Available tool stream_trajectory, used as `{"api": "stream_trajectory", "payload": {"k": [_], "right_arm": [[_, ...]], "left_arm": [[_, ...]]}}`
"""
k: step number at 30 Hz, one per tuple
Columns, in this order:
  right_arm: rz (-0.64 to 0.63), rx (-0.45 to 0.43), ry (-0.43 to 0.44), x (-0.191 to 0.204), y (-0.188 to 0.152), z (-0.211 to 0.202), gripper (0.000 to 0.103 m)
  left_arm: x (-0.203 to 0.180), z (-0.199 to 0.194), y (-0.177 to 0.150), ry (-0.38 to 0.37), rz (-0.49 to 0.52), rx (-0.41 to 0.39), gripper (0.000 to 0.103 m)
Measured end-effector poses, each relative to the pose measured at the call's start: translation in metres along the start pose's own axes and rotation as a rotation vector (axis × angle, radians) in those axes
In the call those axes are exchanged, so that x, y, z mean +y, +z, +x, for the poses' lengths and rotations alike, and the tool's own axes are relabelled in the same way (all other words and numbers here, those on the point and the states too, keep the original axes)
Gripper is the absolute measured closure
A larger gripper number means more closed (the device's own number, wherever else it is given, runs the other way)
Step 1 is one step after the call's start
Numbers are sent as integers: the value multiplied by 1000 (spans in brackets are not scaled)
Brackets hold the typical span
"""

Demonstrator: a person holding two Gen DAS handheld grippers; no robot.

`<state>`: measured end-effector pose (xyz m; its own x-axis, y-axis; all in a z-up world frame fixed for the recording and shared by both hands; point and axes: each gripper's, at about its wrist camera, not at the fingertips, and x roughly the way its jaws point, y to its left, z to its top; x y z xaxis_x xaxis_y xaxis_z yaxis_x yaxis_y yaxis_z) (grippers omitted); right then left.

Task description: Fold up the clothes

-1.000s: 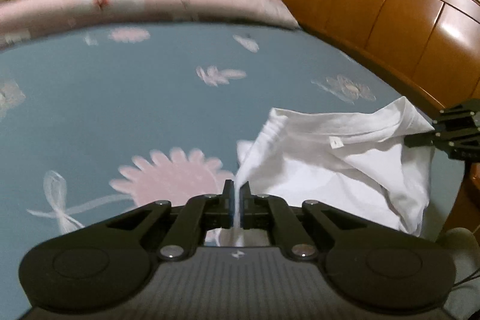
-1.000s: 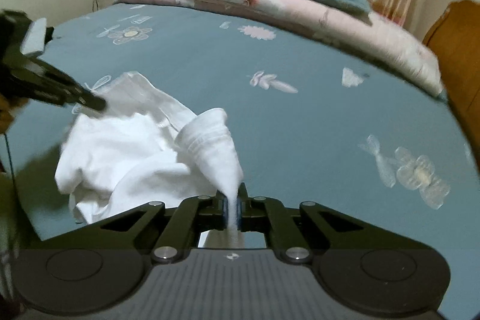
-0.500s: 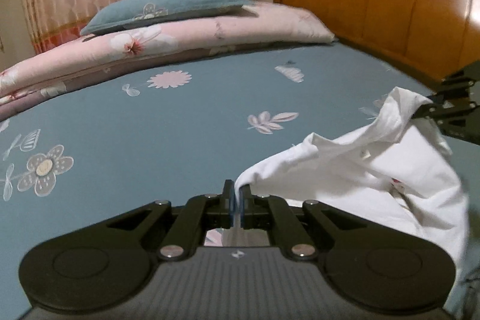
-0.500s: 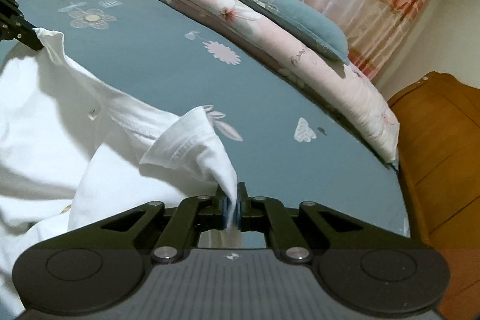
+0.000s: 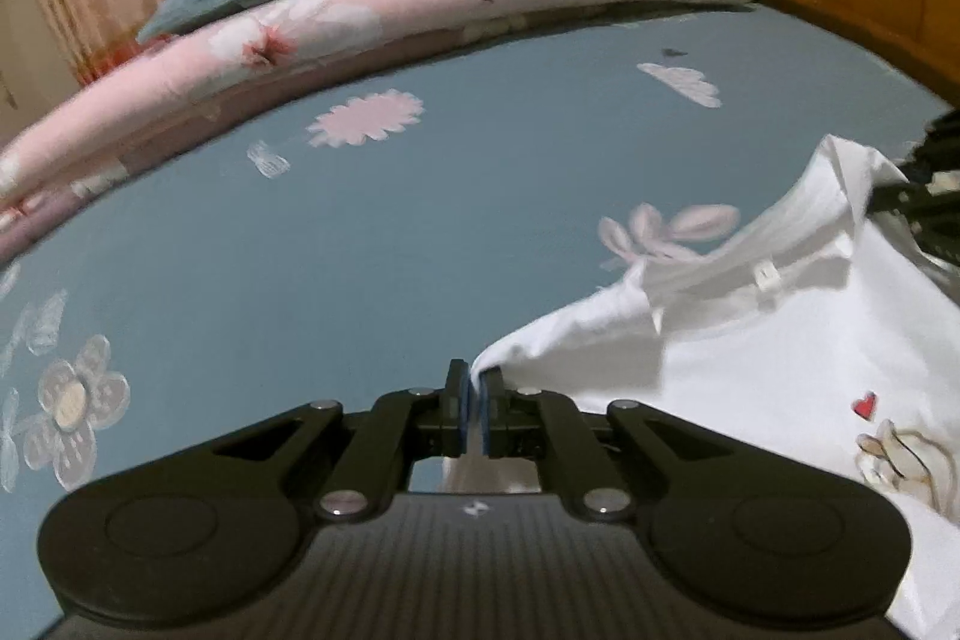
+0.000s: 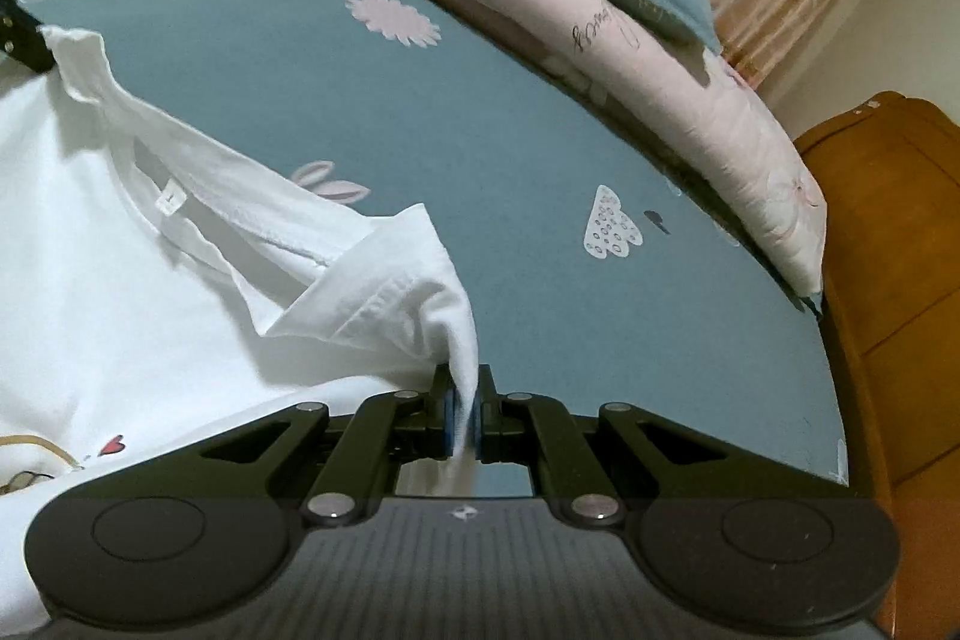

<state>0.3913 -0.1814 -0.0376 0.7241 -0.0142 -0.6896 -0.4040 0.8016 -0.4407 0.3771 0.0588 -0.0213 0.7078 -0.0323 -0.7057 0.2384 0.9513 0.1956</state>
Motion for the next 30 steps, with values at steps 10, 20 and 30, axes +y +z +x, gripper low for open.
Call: {"api": "stream_trajectory", "payload": {"k": [10,20,30], "right_arm": [[62,74,-19,9,2,78,95],[244,27,89,-7,-17,16,68],[449,-14,228,8,-74,-102,59]], "left_arm": [[-14,83,-4,21,-13,87,93],[4,34,-27,-32,-94,100,69],[38,-62,-103,-177,-489,206,60]]}}
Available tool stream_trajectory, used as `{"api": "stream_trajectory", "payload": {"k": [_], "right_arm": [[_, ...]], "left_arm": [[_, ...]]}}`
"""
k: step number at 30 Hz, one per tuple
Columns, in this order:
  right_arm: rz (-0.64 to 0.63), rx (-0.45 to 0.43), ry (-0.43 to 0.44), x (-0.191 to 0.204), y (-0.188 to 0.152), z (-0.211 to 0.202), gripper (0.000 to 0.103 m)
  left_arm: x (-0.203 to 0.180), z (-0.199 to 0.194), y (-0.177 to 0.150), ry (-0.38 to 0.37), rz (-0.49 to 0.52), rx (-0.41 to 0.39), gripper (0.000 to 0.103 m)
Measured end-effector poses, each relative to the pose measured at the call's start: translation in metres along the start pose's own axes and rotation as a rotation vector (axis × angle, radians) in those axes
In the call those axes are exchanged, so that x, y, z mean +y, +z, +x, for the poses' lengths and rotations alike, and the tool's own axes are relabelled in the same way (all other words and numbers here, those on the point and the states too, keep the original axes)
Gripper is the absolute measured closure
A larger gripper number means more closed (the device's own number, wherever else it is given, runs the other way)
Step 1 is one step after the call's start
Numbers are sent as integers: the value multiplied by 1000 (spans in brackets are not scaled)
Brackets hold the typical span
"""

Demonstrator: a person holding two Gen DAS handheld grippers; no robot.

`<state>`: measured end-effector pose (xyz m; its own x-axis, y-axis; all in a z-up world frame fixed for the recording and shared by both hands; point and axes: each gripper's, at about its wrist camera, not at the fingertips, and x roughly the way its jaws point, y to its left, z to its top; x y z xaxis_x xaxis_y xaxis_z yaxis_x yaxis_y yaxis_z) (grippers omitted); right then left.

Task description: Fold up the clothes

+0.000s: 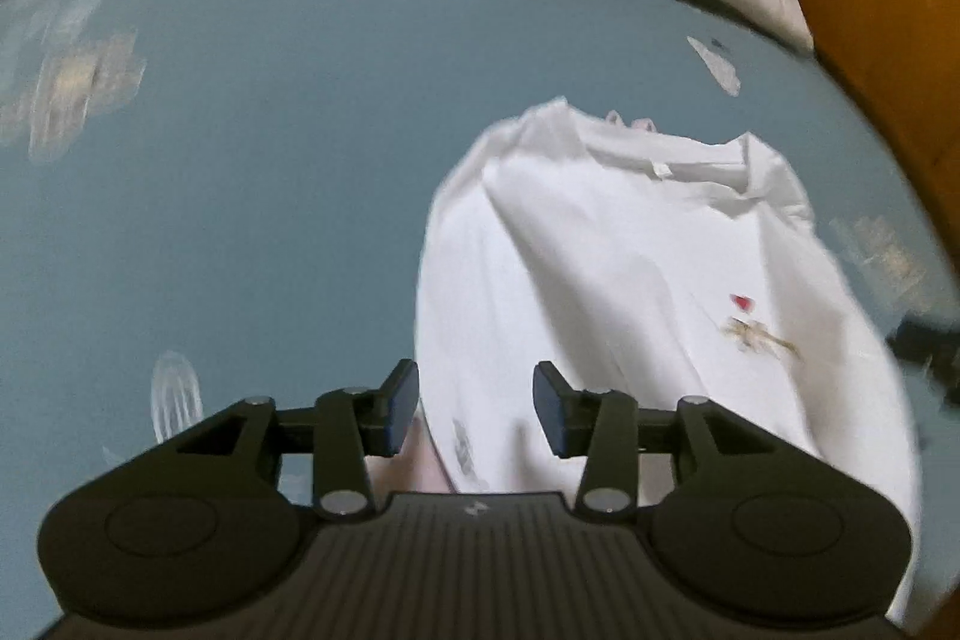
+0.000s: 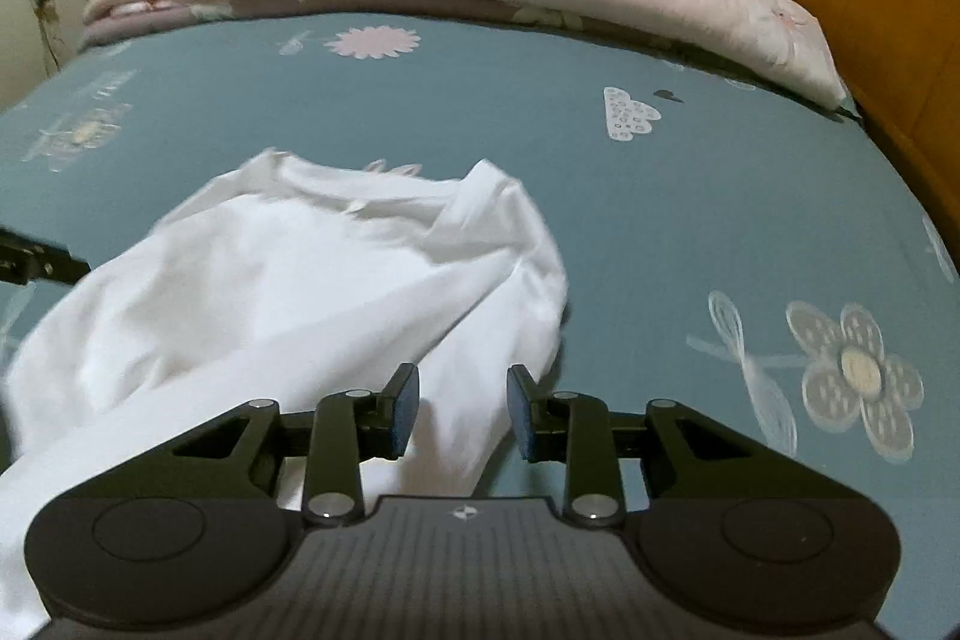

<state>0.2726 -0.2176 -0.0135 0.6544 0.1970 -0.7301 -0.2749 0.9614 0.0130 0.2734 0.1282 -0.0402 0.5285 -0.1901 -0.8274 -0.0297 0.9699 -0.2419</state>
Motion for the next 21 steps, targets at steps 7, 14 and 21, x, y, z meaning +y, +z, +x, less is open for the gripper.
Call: {"api": "stream_trajectory", "payload": {"k": [7,14,21], "right_arm": [[181,-42,104,18,-65,-46,58],[263,-41,125,27,-105,-64,58],[260,-32,119,31,-112,-65,58]], "left_arm": [[24,3,-63,-98,-272,22,60],[24,12,-74,-222,-403,-31,63],[16,22,-79,-201,-443,-36,91]]}}
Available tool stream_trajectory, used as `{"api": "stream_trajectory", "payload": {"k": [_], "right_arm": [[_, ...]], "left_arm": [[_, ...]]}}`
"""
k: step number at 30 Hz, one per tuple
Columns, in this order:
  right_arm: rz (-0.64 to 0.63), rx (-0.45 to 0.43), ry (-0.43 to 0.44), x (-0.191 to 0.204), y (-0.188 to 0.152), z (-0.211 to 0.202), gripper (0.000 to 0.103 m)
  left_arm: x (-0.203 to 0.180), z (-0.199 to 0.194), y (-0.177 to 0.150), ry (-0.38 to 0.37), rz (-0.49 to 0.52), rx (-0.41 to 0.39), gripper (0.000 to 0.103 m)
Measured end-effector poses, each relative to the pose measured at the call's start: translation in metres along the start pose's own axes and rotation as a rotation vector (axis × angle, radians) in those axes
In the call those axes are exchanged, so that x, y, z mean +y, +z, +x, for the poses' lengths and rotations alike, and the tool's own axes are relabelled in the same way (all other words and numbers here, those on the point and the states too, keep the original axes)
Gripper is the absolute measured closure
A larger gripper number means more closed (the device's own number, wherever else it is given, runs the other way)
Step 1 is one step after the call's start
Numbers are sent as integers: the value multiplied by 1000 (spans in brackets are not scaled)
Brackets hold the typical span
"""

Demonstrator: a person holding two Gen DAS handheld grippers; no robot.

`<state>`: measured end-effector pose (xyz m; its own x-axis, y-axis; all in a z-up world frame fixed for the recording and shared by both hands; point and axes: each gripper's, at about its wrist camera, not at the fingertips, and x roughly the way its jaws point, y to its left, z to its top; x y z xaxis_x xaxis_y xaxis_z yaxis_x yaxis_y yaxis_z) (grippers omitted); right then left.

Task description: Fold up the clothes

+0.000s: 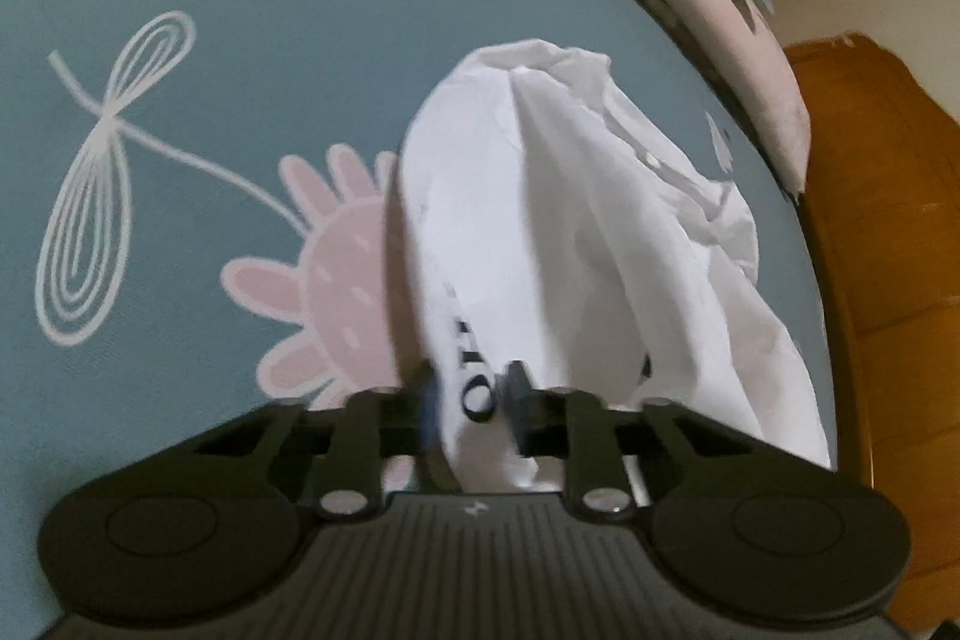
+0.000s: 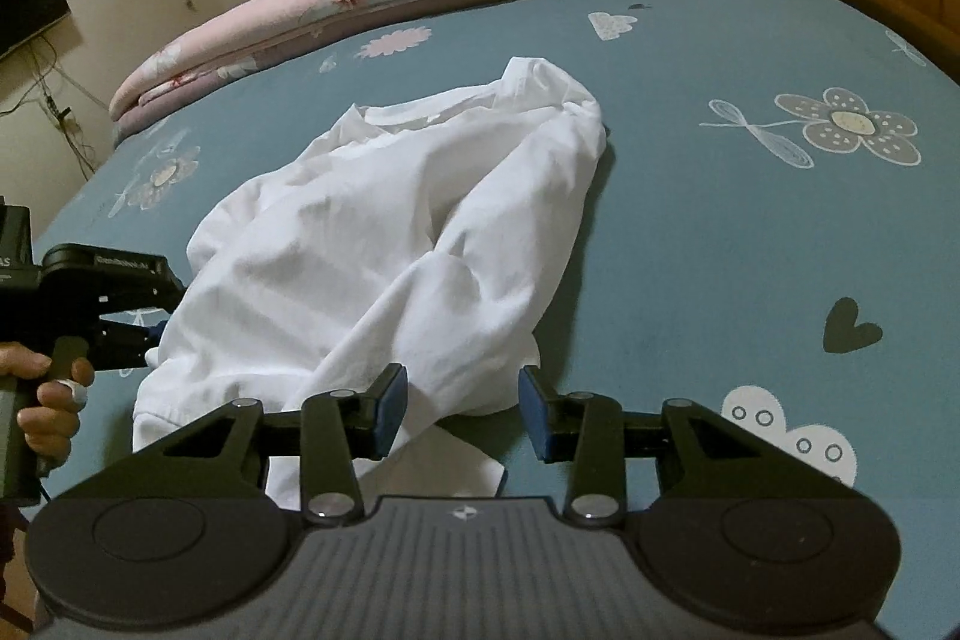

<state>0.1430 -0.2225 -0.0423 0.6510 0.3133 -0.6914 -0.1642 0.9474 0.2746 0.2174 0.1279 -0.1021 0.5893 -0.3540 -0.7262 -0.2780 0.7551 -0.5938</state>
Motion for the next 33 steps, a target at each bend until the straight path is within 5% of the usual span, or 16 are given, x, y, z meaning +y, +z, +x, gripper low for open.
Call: {"api": "stream_trajectory", "payload": {"k": [7,11,18,33], "right_arm": [[-22,4,-7,1,0,5,56],[-37,-7,-17,3,4,6,56],[-50,-32,-34,5,11,7,56],[-80,-78,-70,4,26,5,56]], "left_arm": [[-4,-18,15,52,71,-69,99],[-10,-34,39,153,174,-144,99],[-4,-43,74,283,271,-154,98],[31,-41,148,430,223,-199,98]]}}
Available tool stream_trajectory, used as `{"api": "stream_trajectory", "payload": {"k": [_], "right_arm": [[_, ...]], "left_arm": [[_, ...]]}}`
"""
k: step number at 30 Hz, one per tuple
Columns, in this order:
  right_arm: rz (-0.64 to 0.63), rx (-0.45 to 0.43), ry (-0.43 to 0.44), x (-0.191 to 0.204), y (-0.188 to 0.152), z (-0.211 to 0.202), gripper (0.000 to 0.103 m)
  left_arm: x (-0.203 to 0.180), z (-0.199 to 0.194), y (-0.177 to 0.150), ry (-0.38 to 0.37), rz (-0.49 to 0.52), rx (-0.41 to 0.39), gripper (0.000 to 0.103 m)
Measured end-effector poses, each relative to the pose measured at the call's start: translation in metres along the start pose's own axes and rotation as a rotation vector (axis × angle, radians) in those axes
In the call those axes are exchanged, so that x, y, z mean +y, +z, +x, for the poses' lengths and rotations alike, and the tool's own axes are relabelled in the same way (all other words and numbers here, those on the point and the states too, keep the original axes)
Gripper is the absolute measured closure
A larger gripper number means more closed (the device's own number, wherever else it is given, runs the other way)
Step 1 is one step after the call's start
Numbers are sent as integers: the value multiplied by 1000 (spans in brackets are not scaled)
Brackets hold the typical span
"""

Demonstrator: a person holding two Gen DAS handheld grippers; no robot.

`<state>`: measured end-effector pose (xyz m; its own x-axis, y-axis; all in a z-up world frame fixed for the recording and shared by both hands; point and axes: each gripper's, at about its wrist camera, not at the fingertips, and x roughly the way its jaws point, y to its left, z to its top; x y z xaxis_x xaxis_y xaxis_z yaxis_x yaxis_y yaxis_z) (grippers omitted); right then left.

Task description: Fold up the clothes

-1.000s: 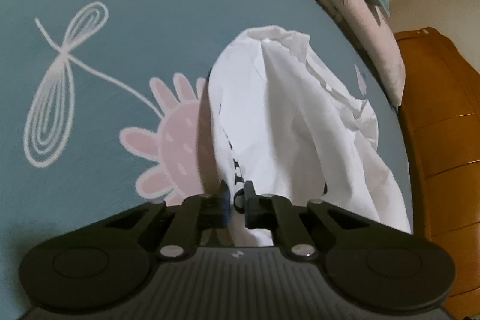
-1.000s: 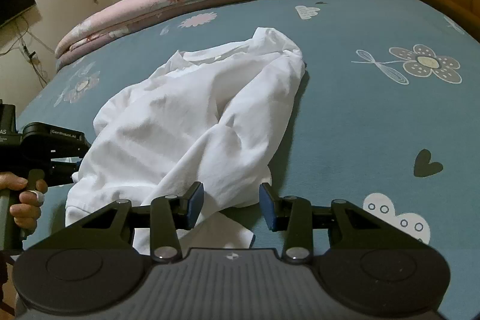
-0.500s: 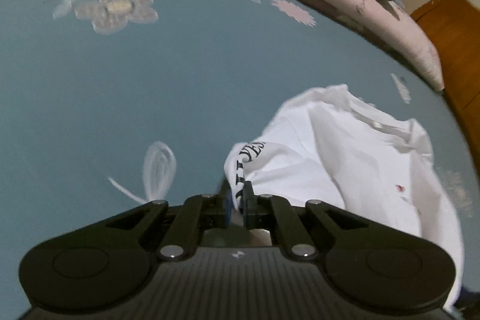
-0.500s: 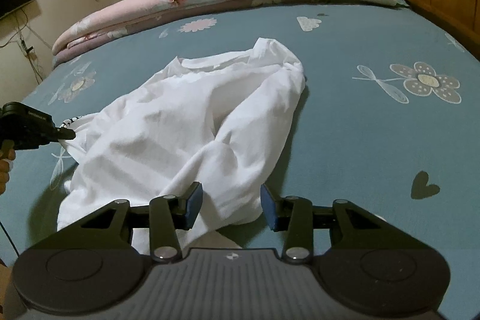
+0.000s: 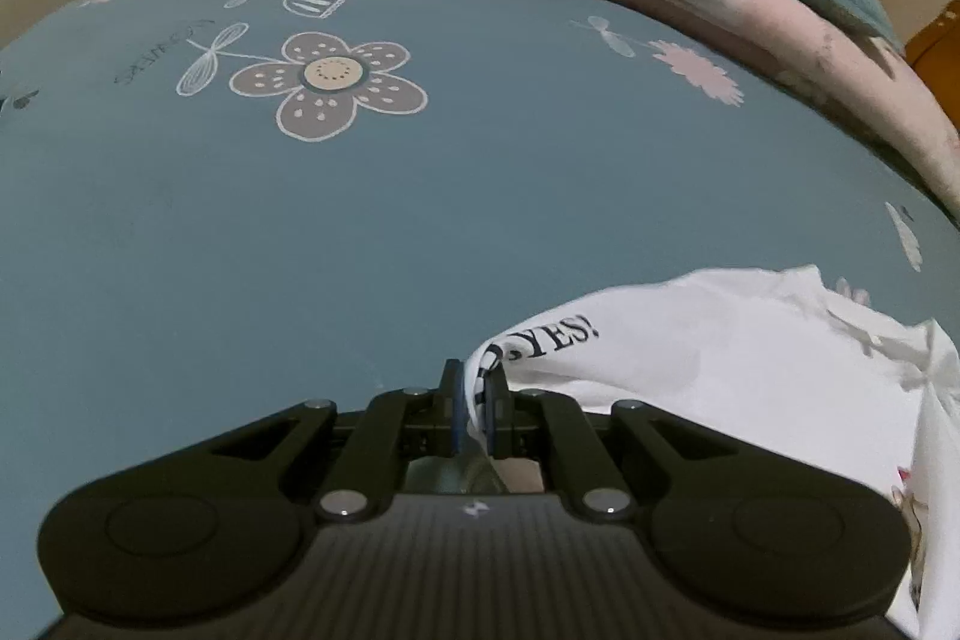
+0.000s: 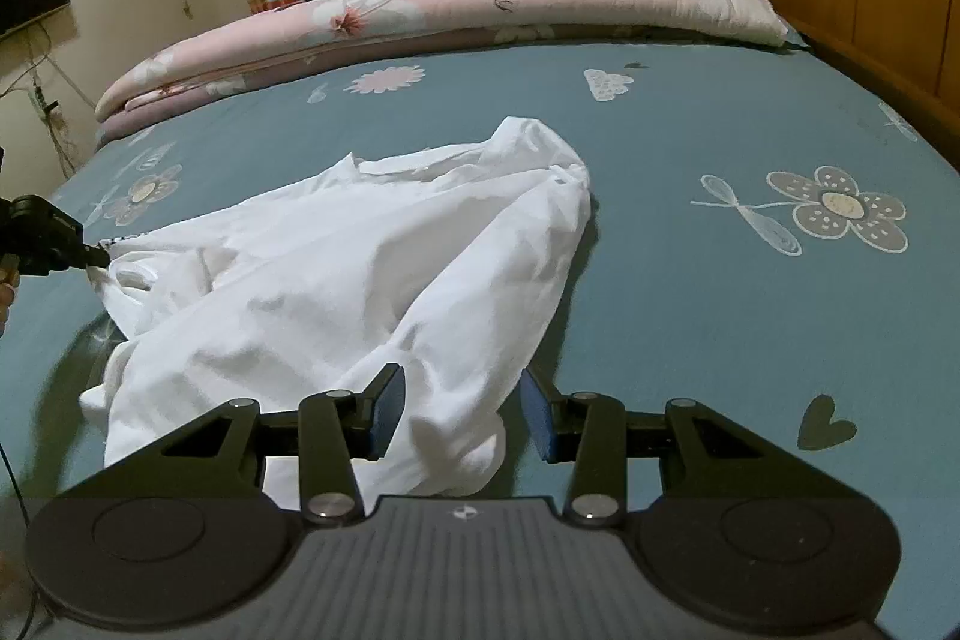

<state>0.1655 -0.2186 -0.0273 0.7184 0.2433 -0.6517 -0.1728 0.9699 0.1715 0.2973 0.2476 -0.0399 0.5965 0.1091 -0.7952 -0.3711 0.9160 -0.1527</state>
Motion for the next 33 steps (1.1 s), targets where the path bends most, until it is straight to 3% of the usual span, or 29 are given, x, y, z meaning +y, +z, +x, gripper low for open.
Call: {"api": "stream_trajectory", "payload": {"k": [2,6,9,13,18,24,27,29,31,33], "right_arm": [[0,4,-3,-1,1,3,56],[0,13,-6,-3,2,9,56],[-5,24,-1,-1,2,15,56],[-5,31,22,3,1,18,56],[-22,20,49,13,-2,8,52],[-22,13,65,19,-6,-7,52],[-26,9,65,21,-8,-15,52],[-26,7,63,21,-9,-19,52],[-25,4,62,20,-9,-22,52],[-24,3,63,19,-10,-24,52]], "left_arm": [[-1,7,8,15,8,-9,98],[-2,16,12,-39,20,14,96],[-1,14,1,-81,53,28,79],[13,3,-21,-172,22,62,57],[25,-15,-55,-232,-19,60,43],[20,-10,-79,-322,-77,122,42],[13,-6,-87,-342,-98,108,44],[9,-4,-90,-355,-120,93,48],[7,1,-91,-363,-146,80,60],[4,6,-91,-369,-166,70,66]]}}
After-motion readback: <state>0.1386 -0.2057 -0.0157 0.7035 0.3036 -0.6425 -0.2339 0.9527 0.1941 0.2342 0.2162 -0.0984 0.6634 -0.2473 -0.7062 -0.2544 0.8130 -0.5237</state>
